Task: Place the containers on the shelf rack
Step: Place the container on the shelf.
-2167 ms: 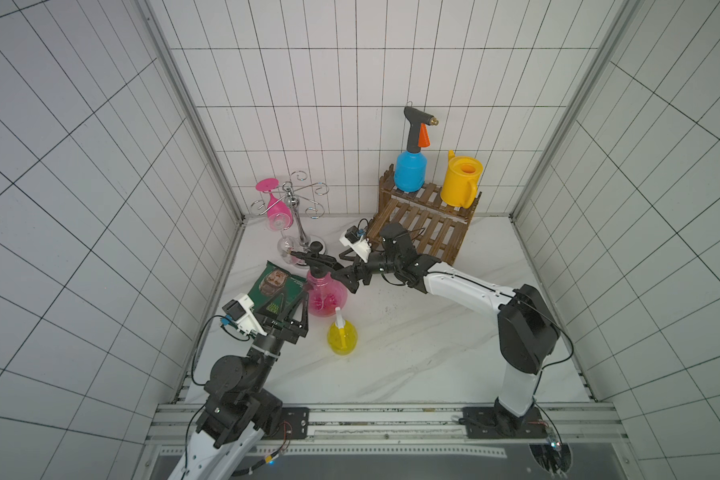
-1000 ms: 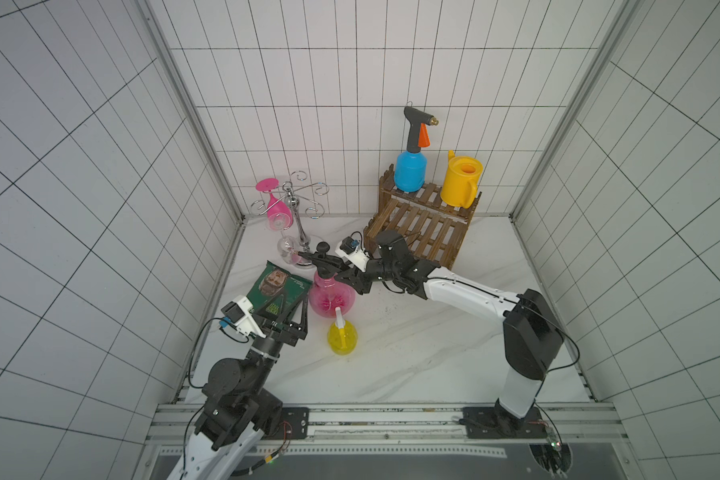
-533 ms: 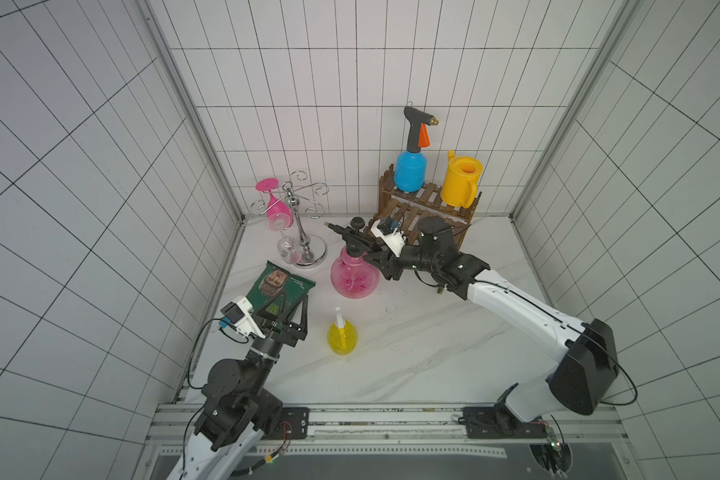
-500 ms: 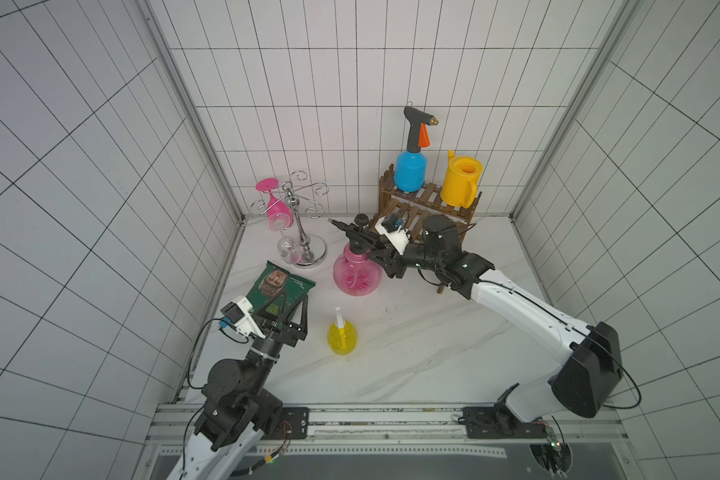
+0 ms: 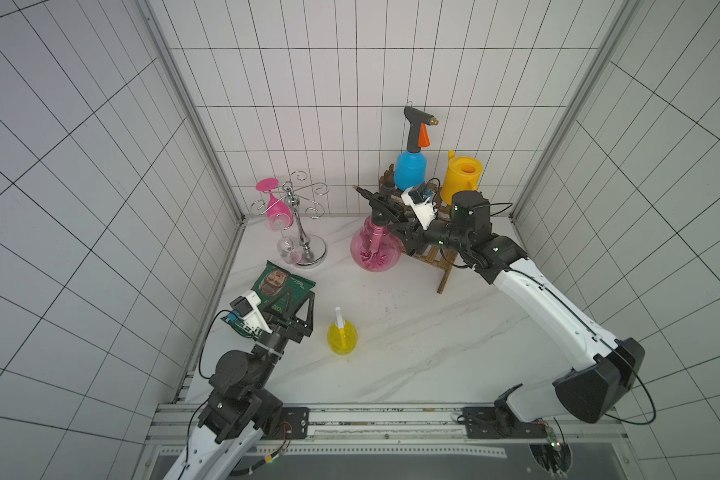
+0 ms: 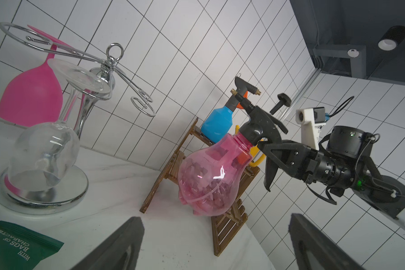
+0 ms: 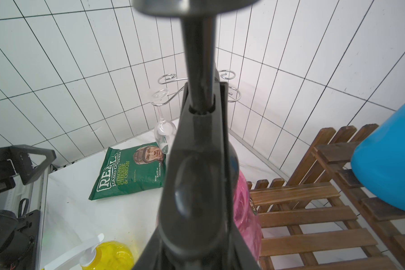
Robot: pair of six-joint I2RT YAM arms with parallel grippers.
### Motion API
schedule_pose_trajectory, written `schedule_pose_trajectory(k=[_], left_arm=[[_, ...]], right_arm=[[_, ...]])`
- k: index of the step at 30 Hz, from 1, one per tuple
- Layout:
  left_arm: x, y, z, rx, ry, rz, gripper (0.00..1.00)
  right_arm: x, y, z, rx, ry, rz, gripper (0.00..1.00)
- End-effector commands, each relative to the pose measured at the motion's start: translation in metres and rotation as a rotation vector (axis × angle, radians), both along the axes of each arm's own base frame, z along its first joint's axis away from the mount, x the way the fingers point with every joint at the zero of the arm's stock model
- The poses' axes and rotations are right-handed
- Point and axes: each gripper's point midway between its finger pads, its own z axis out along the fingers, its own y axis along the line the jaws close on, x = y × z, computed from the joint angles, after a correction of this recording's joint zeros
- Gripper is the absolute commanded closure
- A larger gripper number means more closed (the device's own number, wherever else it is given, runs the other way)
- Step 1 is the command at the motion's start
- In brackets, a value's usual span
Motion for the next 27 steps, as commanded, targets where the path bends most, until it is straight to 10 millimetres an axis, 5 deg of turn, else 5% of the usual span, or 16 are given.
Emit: schedule_pose_trajectory(k=[1,27], left_arm=[[0.0,-0.01,0.004,0.017,-0.011,-0.048,0.01],[0.001,-0.011,0.003,0.028,-0.004,-0.044,0.01]], right_arm=[[0.017,-0.006,0.023,0.013,-0.051,-0.045,1.0],[0.111,-0.021,0.025,-0.026,-0.009,-0.179,1.0]])
